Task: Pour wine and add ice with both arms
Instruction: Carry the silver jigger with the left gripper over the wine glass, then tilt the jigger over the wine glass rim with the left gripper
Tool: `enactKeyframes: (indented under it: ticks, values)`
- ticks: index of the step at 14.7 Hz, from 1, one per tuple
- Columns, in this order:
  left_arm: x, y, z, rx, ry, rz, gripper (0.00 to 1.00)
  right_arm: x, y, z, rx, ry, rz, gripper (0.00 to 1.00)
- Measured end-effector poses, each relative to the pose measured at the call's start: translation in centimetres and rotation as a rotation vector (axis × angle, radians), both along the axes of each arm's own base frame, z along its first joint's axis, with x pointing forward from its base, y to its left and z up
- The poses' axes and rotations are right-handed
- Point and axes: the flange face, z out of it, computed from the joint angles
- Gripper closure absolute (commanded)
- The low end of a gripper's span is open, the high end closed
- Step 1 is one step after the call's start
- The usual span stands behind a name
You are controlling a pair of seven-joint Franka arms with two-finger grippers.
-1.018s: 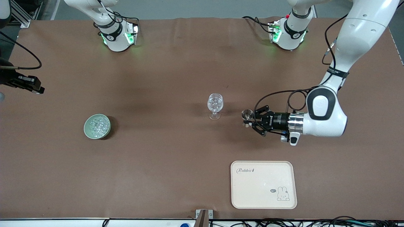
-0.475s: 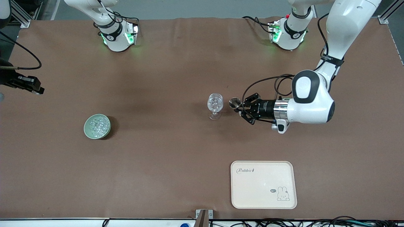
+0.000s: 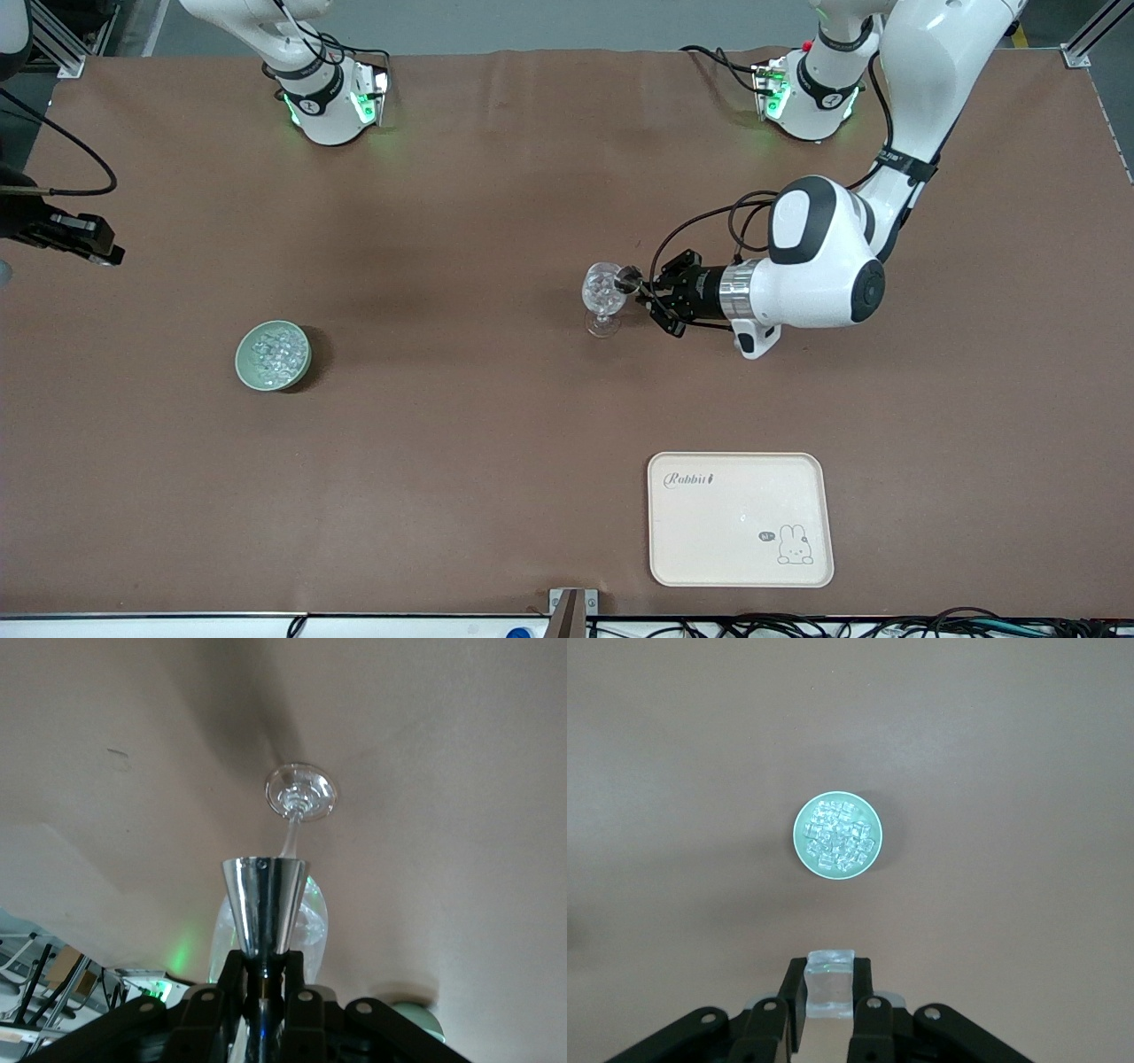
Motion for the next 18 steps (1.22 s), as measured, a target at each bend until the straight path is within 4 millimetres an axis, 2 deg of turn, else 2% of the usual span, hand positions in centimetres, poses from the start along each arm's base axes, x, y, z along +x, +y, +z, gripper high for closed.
enactKeyframes:
  ticks: [3, 11, 18]
  values:
    - [-0.3, -0.4, 0.4, 0.058, -0.004, -0.001, 0.99, 0.0, 0.1, 0.0, 0.0, -0.002, 0.002, 0.95]
    - [-2.3, -3.3, 0.4, 0.223, -0.011, -0.015, 0.99, 0.1, 0.1, 0.1, 0.0, -0.007, 0.003, 0.95]
    - [-2.8, -4.4, 1.9, 0.287, -0.038, 0.009, 0.99, 0.2, -0.1, 0.1, -0.002, -0.015, -0.001, 0.95]
